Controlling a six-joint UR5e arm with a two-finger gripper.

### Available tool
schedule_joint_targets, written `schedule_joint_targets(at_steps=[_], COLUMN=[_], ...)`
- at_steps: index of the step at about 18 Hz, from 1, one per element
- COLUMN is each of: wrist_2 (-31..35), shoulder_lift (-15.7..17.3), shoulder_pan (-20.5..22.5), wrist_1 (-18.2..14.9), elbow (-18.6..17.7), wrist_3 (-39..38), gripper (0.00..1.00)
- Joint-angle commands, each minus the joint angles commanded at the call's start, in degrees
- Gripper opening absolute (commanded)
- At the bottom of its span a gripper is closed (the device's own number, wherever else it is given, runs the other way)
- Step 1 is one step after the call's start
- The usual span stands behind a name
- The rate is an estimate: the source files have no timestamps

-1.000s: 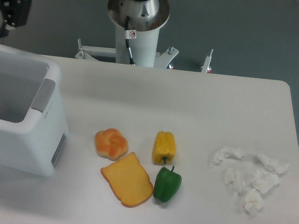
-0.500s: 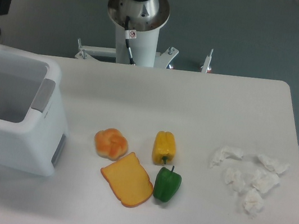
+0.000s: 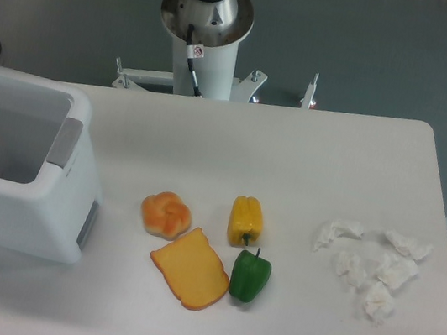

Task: Close the trash can
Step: 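Swing the gripper behind the raised trash can lid, then push the trash can lid forward and down with the gripper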

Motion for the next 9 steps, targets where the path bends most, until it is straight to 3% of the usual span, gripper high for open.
schedule_joint_targets(at_steps=[9], wrist_2=[2.5], shoulder_lift=[-1.0], shoulder_pan=[0.8], wrist_1=[2.7], elbow=[0.4], wrist_3=[-0.1], gripper=[1.0])
